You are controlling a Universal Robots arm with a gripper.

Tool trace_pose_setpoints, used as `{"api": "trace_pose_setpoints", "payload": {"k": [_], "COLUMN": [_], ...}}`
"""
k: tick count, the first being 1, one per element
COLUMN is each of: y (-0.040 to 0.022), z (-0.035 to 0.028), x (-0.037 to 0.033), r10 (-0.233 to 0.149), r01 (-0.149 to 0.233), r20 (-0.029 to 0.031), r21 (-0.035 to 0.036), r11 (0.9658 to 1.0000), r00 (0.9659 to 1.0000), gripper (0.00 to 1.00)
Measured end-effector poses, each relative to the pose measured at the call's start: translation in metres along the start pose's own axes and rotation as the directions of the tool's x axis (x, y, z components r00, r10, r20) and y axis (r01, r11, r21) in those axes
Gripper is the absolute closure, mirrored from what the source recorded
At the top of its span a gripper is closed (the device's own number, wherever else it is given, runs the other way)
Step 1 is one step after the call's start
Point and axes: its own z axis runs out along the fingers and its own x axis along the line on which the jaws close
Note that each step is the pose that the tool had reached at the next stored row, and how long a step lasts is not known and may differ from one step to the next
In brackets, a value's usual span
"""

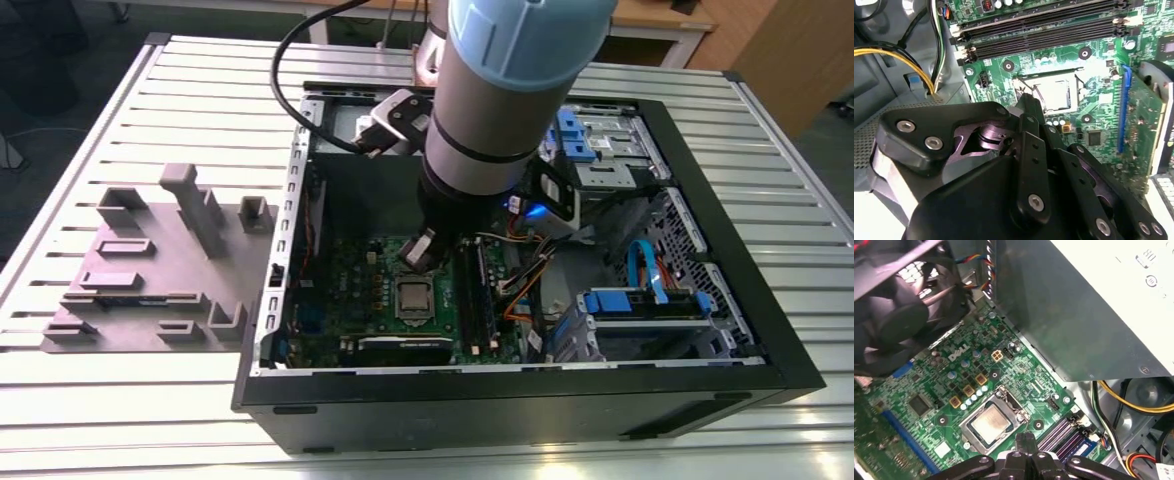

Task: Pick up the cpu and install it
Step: 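Install the first cpu locking lever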

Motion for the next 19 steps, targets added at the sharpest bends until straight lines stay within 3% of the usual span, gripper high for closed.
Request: {"api": "trace_pose_setpoints", "payload": {"k": [7, 12, 19], "y": [0.0048, 0.0042, 0.0061], "z": [0.0082, 0.0138, 0.0203], "x": [0.0032, 0.0039, 0.0013], "r10": [0.047, 0.078, 0.094], "r01": [-0.047, -0.078, -0.094], "r20": [0.0049, 0.009, 0.0114], "r21": [0.0066, 0.0104, 0.0117], "r11": [0.9989, 0.9969, 0.9955], "r00": [0.9989, 0.9969, 0.9956], "gripper": [0.9, 0.9, 0.9]}}
